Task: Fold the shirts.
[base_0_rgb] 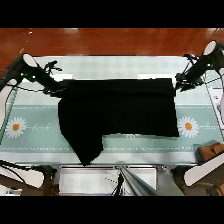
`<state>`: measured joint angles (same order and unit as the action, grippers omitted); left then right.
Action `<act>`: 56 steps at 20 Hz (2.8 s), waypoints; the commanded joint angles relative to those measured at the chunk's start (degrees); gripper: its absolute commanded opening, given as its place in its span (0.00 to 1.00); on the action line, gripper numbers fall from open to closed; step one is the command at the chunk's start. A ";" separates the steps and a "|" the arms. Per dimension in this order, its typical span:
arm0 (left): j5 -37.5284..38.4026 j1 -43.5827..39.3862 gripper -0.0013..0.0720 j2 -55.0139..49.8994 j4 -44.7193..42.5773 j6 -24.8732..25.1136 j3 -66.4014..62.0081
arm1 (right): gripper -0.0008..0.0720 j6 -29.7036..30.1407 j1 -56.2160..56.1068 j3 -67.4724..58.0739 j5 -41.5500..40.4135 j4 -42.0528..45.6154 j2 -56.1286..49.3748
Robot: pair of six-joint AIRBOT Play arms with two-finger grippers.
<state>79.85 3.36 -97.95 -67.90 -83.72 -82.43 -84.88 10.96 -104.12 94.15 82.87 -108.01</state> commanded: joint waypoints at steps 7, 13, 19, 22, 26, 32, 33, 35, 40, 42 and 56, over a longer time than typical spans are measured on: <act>1.25 14.69 0.74 26.16 2.62 7.50 40.44 | 0.70 8.04 18.29 27.67 -10.23 -12.35 22.64; -1.40 20.68 0.74 32.76 11.72 13.64 54.42 | 0.70 11.74 24.30 38.88 -15.61 -19.61 27.98; -9.25 11.76 0.74 30.64 16.55 12.72 54.53 | 0.70 12.59 23.80 39.01 -16.04 -21.07 28.00; -15.10 5.46 0.61 26.45 19.47 10.84 54.53 | 0.70 12.57 23.82 39.01 -15.69 -21.05 28.00; -16.17 2.78 0.05 24.22 22.05 11.78 54.49 | 0.70 12.55 23.87 39.01 -14.34 -18.14 28.00; -14.27 4.02 0.05 24.52 21.88 13.75 54.40 | 0.70 13.57 27.85 50.29 -12.17 -20.22 30.51; -14.27 4.02 0.05 24.52 21.88 14.12 54.40 | 0.70 13.97 27.85 53.33 -13.18 -19.78 32.04; -14.29 4.13 0.05 24.52 21.88 14.32 54.40 | 0.70 14.27 27.85 58.51 -15.78 -19.37 34.95; -14.36 4.13 0.05 24.52 21.90 15.23 54.40 | 0.70 14.45 27.32 65.83 -20.20 -19.50 36.98; -14.36 4.15 0.05 24.50 21.88 15.82 54.40 | 0.70 13.64 24.52 68.59 -23.43 -19.58 36.98; -7.48 8.46 0.05 28.24 22.32 15.52 29.88 | 0.05 10.58 9.20 53.88 -28.11 -25.18 44.00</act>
<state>69.32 10.72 -71.24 -46.37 -67.75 -43.09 -75.37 20.71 -43.48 68.31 59.77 -67.00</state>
